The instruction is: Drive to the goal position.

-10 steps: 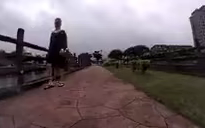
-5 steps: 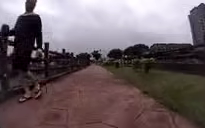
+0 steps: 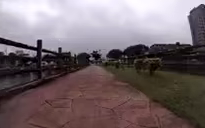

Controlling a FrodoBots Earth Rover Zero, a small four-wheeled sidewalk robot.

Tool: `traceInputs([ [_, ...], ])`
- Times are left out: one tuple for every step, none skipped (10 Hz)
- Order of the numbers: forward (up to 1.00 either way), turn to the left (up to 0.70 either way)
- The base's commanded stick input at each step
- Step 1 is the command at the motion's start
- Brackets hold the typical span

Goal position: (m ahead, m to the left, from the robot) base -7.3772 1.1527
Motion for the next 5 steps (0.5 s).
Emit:
traceInputs([
  [1.0,0.0],
  [1.0,0.0],
  [1.0,0.0],
  [1.0,0.0],
  [1.0,0.0],
])
